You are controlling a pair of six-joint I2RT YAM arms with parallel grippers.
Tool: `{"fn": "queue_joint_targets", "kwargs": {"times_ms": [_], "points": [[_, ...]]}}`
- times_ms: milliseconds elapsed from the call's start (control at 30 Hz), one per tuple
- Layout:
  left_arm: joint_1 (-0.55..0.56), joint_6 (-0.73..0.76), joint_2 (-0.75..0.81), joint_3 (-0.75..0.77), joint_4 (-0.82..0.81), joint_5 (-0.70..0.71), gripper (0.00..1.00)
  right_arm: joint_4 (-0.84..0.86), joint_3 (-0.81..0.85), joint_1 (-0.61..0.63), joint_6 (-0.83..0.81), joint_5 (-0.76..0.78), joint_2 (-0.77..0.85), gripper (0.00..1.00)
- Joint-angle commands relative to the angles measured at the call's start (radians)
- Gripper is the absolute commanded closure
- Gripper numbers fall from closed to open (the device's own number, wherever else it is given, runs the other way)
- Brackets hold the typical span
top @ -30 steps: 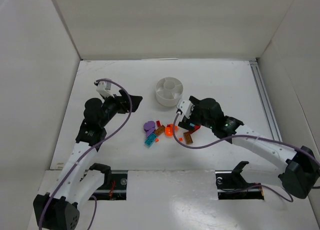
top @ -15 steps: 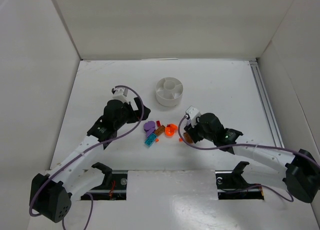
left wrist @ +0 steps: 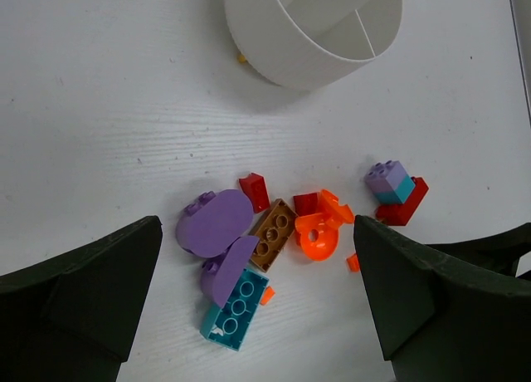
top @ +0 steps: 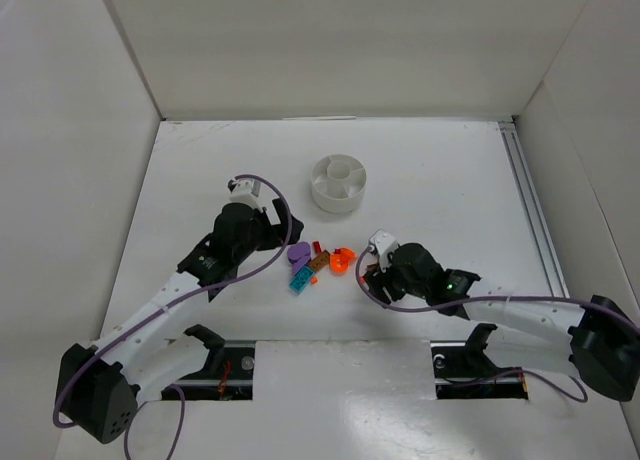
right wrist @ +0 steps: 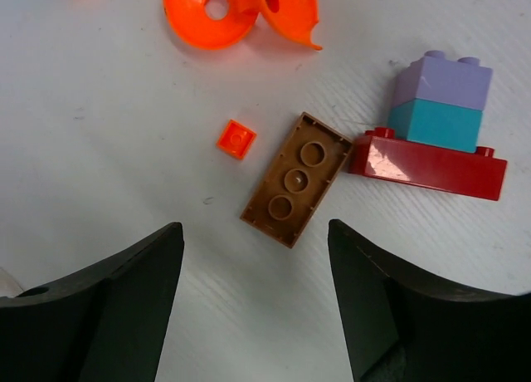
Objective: Sort the legos into containers by color
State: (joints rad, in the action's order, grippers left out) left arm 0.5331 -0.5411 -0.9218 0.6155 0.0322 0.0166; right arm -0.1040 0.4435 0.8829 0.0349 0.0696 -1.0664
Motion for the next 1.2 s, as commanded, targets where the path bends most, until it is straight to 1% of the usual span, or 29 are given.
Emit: {"fn": "queue_joint_targets", "kwargs": {"times_ms": [0, 33, 167, 233, 400, 533, 700, 800, 833, 967, 1033, 1167], "points": [[0.008, -0.008, 0.014, -0.011, -0.009, 0.031, 0.00, 0.041, 0.006, 0.022, 0.042, -0.013, -0.024, 0.25], [0.008, -0.008, 0.014, -0.011, -0.009, 0.031, 0.00, 0.041, 0.006, 0.022, 0.042, -0.013, -0.033, 0.23], [0.008, 0.001, 0.014, -0.020, -0.009, 0.042, 0.00, 0.041, 0.006, 0.031, 0.057, -0.002, -0.073, 0.22], [0.008, 0.001, 0.014, -0.020, -0.009, 0.054, 0.00, 0.041, 0.006, 0.031, 0.069, 0.045, -0.083, 0.22], [0.008, 0.001, 0.014, -0.020, 0.000, 0.072, 0.00, 0.041, 0.006, 0.031, 0.088, 0.120, -0.115, 0.29], [0.008, 0.001, 0.014, -0.020, 0.000, 0.081, 0.00, 0.062, 0.006, 0.031, 0.097, 0.160, -0.153, 0.29], [0.008, 0.001, 0.014, -0.030, 0.000, 0.082, 0.00, 0.104, 0.017, 0.031, 0.086, 0.160, -0.208, 0.30], [0.008, 0.001, 0.014, -0.030, 0.000, 0.092, 0.00, 0.115, 0.026, 0.031, 0.086, 0.151, -0.234, 0.41], [0.008, 0.001, 0.014, -0.030, 0.000, 0.092, 0.00, 0.115, 0.035, 0.031, 0.086, 0.151, -0.234, 0.48], [0.008, 0.001, 0.023, -0.030, 0.011, 0.092, 0.00, 0.115, 0.026, 0.041, 0.086, 0.151, -0.211, 0.59], [0.008, 0.001, 0.023, -0.030, 0.011, 0.092, 0.00, 0.115, 0.026, 0.041, 0.060, 0.162, -0.173, 0.64], [0.008, 0.001, 0.023, -0.030, 0.011, 0.092, 0.00, 0.115, 0.058, 0.041, -0.050, 0.162, -0.090, 0.65]]}}
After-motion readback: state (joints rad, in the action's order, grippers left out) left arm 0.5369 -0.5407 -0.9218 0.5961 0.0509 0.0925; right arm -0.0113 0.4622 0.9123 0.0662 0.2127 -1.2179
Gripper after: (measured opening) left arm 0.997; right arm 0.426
